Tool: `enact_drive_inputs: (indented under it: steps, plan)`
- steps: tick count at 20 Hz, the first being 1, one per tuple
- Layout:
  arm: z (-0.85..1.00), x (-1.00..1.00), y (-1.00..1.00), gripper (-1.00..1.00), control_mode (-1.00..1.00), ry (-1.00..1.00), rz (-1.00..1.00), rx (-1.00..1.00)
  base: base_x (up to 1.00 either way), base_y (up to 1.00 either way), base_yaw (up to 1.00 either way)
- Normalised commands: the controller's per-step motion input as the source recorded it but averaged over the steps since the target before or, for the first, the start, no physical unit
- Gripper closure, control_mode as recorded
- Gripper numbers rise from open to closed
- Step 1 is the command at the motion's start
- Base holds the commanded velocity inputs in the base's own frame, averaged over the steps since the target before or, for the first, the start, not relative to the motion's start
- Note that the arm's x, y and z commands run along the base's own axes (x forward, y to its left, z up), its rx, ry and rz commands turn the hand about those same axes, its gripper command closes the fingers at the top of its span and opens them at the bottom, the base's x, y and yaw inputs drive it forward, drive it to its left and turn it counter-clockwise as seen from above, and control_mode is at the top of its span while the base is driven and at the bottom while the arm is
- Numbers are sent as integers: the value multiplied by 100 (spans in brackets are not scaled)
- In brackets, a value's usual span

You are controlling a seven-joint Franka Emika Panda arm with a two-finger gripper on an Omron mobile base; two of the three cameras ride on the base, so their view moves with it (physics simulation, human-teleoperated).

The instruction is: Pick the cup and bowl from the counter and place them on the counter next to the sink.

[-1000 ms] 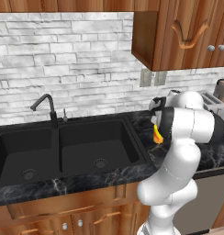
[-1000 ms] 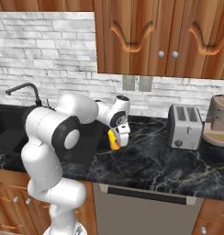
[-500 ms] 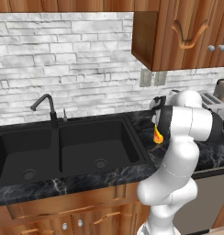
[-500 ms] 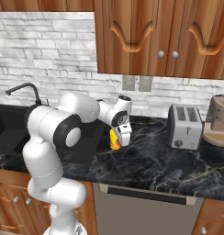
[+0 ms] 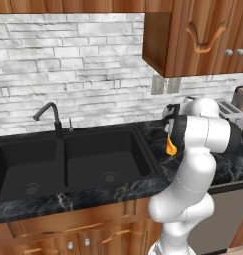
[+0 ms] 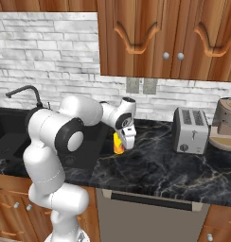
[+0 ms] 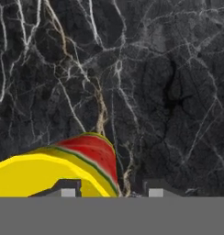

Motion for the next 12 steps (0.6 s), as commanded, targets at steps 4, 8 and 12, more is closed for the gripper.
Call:
enact_drive_inputs:
  steps: [4, 8, 12]
  plan:
    - [11, -1, 2, -100, -100, 0, 0, -1, 0, 0, 0]
    - [32, -5, 2, -100, -100, -1, 1, -2, 0, 0, 0]
    - [24, -6, 5, -100, -100, -5, 1, -1, 0, 0, 0]
